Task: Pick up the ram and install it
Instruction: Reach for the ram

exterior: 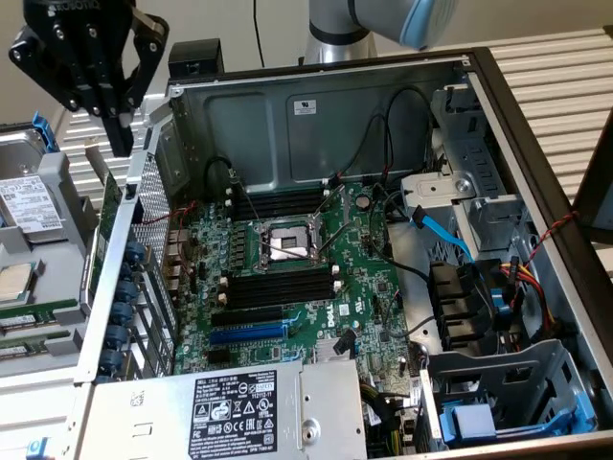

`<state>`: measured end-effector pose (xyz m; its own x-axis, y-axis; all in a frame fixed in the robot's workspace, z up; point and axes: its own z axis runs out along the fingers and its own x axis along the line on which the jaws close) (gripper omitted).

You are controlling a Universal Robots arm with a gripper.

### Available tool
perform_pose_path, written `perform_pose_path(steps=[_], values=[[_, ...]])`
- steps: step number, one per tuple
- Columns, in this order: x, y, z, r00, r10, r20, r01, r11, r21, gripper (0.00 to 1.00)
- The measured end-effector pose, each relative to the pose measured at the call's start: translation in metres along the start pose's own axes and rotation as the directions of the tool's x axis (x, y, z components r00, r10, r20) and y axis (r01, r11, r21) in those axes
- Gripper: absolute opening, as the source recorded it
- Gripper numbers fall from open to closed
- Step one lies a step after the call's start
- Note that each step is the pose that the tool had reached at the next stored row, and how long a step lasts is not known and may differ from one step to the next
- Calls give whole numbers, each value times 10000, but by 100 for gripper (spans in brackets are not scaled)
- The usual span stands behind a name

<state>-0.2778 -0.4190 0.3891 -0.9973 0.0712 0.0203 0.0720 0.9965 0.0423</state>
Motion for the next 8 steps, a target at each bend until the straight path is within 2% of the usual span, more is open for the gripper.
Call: perform_pose_path(steps=[8], values=[[361, -35, 54, 10000, 2, 7, -2, 10000, 81, 11]])
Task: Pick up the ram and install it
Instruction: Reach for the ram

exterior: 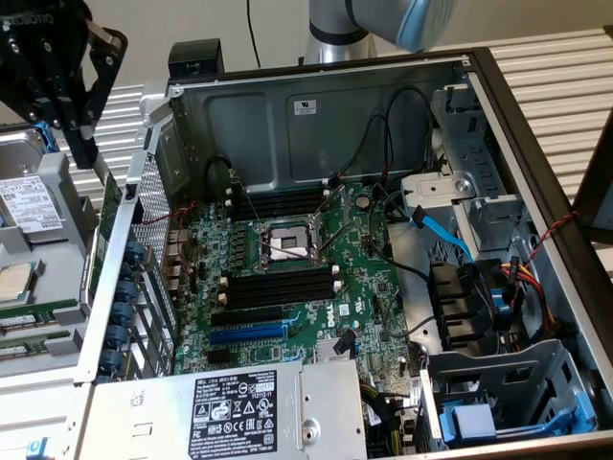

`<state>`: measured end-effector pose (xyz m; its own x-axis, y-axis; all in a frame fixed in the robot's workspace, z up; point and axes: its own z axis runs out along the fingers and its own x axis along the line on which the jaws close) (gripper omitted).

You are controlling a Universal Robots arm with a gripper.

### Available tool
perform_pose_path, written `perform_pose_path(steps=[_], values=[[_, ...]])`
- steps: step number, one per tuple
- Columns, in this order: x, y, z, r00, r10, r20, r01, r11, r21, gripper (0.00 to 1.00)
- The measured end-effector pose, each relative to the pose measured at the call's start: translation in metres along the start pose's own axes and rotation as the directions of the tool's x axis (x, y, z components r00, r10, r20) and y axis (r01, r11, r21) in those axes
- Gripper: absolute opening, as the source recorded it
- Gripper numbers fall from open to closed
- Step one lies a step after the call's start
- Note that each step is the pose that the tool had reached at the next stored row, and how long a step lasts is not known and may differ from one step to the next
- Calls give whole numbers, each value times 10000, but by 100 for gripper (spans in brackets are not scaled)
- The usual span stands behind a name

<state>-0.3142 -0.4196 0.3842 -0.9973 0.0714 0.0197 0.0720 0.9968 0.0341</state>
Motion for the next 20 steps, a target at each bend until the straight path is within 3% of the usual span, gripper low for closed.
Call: perform_pose_path(steps=[11, 15, 20], values=[[496, -42, 130, 10000, 1, 2, -1, 10000, 92, 11], [621, -51, 145, 10000, -22, -62, 23, 9999, 127, 11], [777, -41, 153, 9999, -84, -70, 85, 9998, 168, 11]])
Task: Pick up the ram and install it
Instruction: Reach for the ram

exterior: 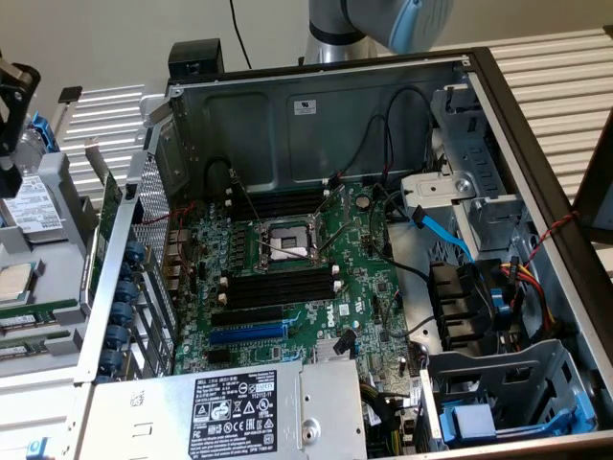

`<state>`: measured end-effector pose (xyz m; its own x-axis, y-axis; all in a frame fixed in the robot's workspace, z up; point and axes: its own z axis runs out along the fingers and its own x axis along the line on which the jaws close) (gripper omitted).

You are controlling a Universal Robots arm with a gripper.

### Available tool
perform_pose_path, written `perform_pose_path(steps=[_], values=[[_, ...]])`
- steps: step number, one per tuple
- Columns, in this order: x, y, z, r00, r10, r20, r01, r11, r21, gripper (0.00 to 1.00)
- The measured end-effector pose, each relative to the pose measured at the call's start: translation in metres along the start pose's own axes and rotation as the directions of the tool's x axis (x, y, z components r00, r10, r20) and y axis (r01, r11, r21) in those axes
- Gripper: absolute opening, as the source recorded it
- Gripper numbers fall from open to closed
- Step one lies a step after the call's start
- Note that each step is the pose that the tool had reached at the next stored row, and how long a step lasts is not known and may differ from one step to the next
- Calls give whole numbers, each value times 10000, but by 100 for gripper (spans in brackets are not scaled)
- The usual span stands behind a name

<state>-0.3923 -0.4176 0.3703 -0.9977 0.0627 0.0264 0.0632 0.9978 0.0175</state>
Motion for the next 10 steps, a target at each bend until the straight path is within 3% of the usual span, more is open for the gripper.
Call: perform_pose_path(steps=[7, 10], values=[[179, 157, 35, 10000, -27, 9, 27, 9999, 137, 11], [260, 198, 54, 10000, -38, 11, 38, 9999, 164, 11]])
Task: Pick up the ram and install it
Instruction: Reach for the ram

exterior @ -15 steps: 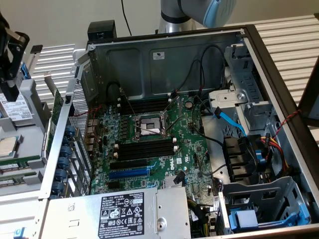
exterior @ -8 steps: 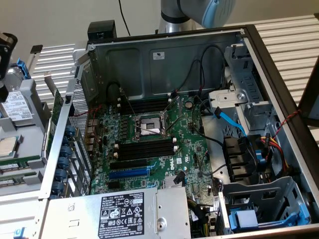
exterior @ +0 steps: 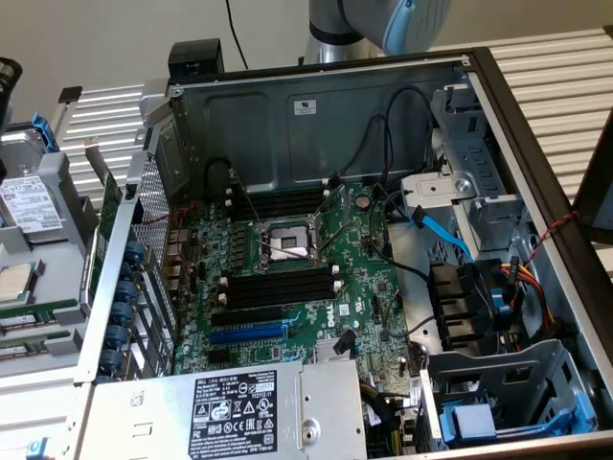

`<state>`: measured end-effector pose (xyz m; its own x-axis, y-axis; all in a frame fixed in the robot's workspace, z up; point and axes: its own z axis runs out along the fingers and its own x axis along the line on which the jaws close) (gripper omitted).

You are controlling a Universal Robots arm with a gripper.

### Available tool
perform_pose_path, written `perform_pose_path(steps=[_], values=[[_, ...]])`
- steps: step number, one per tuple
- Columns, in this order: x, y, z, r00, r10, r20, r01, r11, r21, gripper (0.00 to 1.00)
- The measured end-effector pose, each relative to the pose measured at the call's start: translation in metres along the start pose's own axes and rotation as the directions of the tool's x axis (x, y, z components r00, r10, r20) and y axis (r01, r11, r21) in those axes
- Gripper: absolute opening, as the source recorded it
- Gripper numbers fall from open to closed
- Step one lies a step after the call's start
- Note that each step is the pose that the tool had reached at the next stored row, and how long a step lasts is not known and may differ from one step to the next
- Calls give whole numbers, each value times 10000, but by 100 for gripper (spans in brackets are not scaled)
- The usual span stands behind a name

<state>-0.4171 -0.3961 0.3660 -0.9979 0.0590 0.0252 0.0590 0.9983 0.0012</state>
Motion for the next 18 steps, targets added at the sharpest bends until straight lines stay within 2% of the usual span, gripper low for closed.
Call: perform_pose_path(steps=[2, 5, 18], values=[[69, -3, 6, 10000, -2, 2, 2, 10000, 0, 11], [114, -6, 12, 10000, -7, 1, 7, 10000, 1, 11], [181, 14, 39, 10000, -41, 4, 41, 10000, 6, 11]])
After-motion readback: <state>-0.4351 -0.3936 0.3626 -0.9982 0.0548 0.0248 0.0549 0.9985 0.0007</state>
